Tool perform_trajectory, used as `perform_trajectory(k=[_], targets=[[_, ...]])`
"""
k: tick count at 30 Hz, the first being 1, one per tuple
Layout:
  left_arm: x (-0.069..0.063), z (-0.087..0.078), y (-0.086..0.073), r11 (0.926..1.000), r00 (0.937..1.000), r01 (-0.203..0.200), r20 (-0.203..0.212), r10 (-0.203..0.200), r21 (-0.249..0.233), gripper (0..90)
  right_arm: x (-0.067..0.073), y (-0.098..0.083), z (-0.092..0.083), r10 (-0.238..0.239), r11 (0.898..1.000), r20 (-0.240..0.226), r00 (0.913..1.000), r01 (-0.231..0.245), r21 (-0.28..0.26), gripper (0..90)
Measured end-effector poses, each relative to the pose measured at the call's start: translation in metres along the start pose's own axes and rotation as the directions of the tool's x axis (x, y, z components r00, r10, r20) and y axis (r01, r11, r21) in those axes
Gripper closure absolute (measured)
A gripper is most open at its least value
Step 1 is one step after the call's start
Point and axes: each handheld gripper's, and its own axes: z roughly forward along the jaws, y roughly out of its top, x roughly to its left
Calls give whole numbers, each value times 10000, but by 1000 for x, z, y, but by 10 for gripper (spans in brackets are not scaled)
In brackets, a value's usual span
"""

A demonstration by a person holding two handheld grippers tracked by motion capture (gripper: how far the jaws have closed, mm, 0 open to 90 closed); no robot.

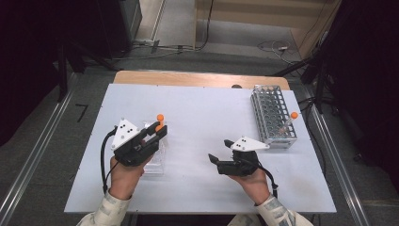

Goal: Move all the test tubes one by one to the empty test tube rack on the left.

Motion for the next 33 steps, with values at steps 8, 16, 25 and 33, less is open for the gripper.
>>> perform_trajectory(k=[8, 16, 25, 33], targets=[[7, -1, -4, 9996, 9971, -214, -725, 226, 174, 697, -3, -2, 0, -19, 10000, 126, 9999, 19, 65, 222], [10, 3, -11, 9992, 9939, -255, -1066, 287, 309, 697, -4, -2, -2, 22, 10000, 136, 9999, -22, 61, 223], [9, 15, -23, 9980, 9908, -286, -1306, 358, 566, 695, -3, -3, 0, -34, 9999, 118, 9999, 33, 136, 225], [9, 22, -31, 9963, 9886, -234, -1464, 354, 830, 693, -2, -3, 0, -45, 9999, 115, 9999, 44, 157, 227]])
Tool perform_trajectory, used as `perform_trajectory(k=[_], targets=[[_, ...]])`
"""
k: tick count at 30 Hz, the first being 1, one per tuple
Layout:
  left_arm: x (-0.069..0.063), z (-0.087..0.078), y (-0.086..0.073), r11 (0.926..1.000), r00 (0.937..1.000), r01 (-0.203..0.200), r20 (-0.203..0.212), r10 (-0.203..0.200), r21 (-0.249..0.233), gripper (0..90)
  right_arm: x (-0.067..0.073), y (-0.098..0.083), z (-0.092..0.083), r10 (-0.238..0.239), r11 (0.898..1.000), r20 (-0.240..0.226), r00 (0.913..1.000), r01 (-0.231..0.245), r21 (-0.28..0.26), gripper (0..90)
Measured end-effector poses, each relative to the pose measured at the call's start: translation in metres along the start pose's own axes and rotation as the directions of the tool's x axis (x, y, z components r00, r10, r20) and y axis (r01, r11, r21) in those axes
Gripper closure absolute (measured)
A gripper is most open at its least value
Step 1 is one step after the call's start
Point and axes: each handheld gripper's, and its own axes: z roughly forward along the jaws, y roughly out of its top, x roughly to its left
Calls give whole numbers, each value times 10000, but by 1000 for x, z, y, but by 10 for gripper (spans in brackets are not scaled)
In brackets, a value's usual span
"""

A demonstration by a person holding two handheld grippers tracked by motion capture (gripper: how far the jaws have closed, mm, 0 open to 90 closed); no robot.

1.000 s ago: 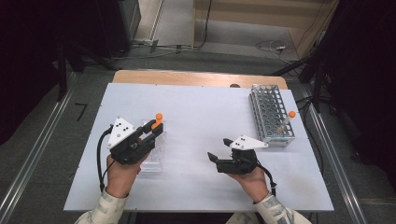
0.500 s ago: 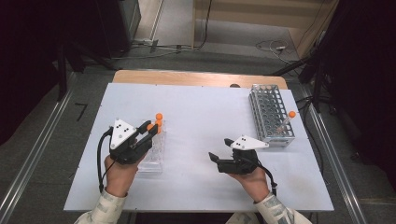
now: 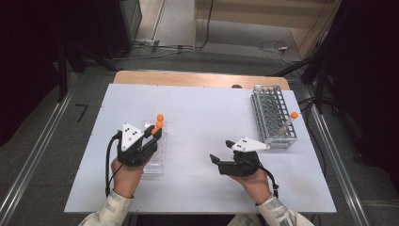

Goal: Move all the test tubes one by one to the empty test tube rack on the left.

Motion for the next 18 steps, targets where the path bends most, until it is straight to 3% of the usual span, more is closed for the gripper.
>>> perform_trajectory(k=[11, 18], targets=[[-1, 2, -2, 10000, 10000, 37, -34, -37, 19, 629, 1, -1, 1, -26, 10000, 25, 10000, 26, 41, 227], [-3, 0, 0, 9999, 9999, 103, -38, -103, -107, 533, -3, 0, -1, -1, 10000, 132, 9999, 1, -55, 230]])
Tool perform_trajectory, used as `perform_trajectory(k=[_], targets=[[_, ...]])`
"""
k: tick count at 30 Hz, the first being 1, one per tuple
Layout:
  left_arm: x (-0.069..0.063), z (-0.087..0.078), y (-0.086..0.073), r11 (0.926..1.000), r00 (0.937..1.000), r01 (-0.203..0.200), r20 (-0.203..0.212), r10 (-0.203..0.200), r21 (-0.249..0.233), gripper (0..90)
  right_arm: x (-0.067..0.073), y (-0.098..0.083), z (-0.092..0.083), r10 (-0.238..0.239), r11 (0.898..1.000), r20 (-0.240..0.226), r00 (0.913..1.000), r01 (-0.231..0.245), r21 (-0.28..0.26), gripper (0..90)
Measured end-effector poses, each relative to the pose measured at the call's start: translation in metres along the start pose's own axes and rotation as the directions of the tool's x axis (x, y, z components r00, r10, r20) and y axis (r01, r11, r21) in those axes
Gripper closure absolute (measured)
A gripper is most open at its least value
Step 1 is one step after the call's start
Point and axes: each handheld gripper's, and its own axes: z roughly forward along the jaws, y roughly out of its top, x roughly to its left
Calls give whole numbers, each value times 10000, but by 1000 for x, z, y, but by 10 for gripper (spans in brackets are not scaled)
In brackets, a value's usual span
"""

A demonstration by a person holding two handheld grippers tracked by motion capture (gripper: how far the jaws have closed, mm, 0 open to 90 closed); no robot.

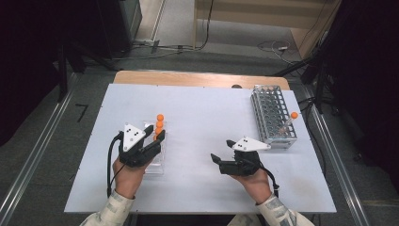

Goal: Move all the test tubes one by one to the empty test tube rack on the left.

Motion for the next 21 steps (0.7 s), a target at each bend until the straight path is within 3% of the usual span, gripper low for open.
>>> perform_trajectory(k=[5, 8, 11, 17, 21], targets=[[-2, -2, 3, 9999, 9998, 119, -179, -121, -110, 393, -11, 2, -6, 143, 9998, 384, 9992, -138, -121, 233], [-1, -2, 3, 9994, 9988, 315, -384, -320, -131, 261, -25, 2, -13, 295, 9992, 861, 9958, -271, -294, 237], [0, -1, 3, 9987, 9981, 501, -360, -504, -86, 219, -42, 1, -23, 657, 9970, 1269, 9897, -600, -480, 239], [0, -1, 3, 9986, 9979, 520, -376, -524, -122, 203, -77, -5, -40, 1296, 9904, 2321, 9640, -1147, -766, 240], [-1, 0, 2, 9986, 9980, 516, -368, -521, -148, 204, -97, -9, -55, 1596, 9855, 3054, 9388, -1336, -1046, 247]])
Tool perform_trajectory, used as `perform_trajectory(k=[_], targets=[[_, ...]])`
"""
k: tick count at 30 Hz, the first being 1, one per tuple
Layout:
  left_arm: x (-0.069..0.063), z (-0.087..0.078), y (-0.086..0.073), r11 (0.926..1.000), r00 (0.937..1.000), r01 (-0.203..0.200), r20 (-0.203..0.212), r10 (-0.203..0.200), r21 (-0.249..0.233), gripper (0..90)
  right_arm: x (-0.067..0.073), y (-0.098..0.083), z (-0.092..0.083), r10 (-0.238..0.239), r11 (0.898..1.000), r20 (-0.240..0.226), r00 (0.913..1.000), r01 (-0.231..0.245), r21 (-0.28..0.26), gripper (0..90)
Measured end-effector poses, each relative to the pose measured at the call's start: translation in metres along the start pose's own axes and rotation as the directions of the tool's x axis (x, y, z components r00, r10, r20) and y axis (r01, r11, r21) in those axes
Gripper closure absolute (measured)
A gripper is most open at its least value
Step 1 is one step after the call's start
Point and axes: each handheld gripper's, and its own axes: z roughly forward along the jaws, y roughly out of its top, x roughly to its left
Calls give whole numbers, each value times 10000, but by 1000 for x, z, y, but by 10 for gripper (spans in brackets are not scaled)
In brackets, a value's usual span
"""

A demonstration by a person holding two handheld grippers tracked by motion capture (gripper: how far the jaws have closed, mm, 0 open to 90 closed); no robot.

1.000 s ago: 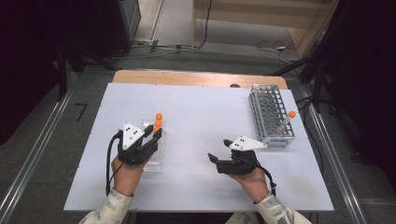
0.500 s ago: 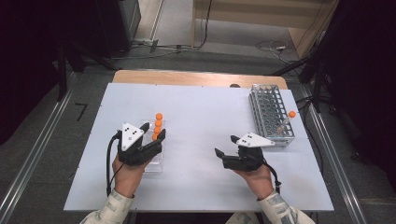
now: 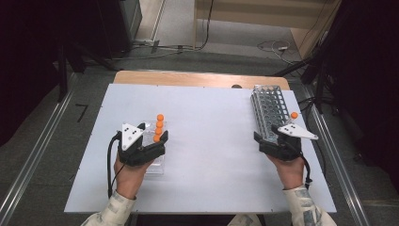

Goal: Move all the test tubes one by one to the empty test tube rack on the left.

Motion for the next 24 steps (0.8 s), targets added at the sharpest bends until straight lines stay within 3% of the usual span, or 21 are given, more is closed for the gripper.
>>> perform_trajectory(k=[6, 11, 19, 24], targets=[[-1, -1, 0, 9999, 10000, -1, 18, 1, -103, 204, -29, -2, -8, 429, 9989, 1114, 9928, -405, -245, 255], [-1, -1, 0, 9999, 10000, -1, 15, 1, -129, 204, -44, -6, -6, 734, 9972, 1613, 9842, -699, -272, 256], [-2, 0, 0, 9999, 10000, -17, 72, 18, -100, 204, -63, -13, -1, 1079, 9942, 2048, 9728, -1059, -206, 283], [-3, 1, -1, 10000, 9999, -36, 102, 37, -90, 204, -74, -14, 5, 1312, 9914, 2159, 9676, -1273, -317, 377]])
